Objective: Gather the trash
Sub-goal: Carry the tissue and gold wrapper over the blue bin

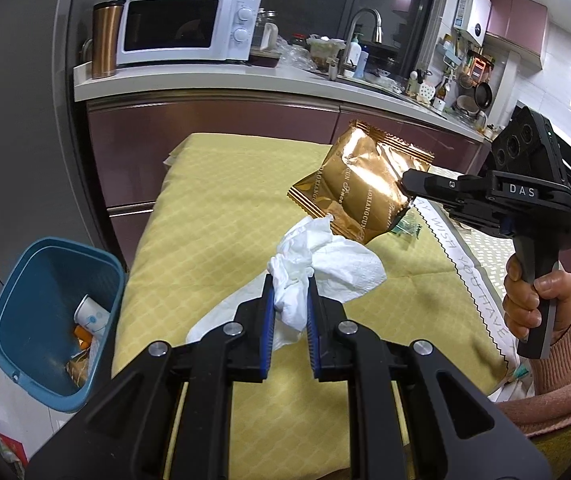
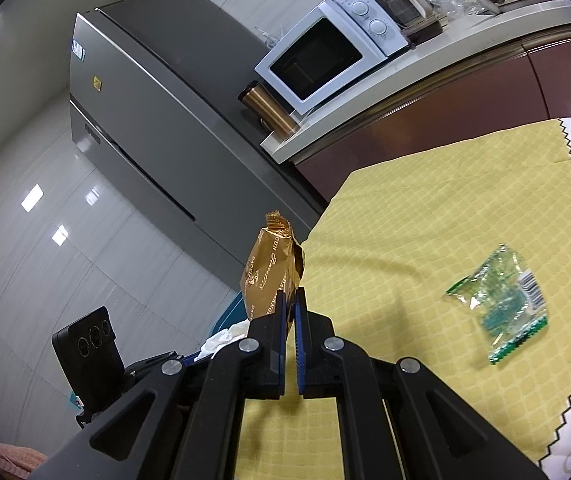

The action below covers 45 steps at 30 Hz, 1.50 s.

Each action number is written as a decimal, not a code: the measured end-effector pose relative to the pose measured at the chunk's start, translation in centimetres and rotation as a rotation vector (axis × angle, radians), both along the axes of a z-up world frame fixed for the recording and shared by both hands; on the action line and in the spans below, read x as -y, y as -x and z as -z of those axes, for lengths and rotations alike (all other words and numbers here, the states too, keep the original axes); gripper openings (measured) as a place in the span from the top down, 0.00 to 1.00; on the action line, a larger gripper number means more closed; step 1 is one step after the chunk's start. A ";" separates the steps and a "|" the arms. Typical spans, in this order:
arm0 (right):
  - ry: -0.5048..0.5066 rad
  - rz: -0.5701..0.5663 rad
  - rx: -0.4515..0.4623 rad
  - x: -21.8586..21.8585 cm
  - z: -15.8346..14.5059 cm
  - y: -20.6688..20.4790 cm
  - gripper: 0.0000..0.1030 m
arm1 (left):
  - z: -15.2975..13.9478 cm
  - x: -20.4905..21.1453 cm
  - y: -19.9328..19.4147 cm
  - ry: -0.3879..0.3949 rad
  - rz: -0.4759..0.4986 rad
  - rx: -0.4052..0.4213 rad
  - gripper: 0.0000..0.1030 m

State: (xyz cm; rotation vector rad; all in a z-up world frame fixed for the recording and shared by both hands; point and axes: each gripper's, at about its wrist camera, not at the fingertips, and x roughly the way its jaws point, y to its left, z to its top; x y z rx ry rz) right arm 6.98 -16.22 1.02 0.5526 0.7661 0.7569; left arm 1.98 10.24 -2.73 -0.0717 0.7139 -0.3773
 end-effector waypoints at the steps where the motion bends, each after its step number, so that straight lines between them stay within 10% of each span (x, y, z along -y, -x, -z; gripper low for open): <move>1: 0.000 -0.002 0.000 -0.1 0.0 0.1 0.97 | 0.0 -0.3 0.1 0.001 -0.005 0.001 0.86; 45: 0.031 -0.198 -0.019 -10.1 -0.6 -1.8 0.97 | -0.7 -10.8 2.2 0.039 -0.232 0.030 0.86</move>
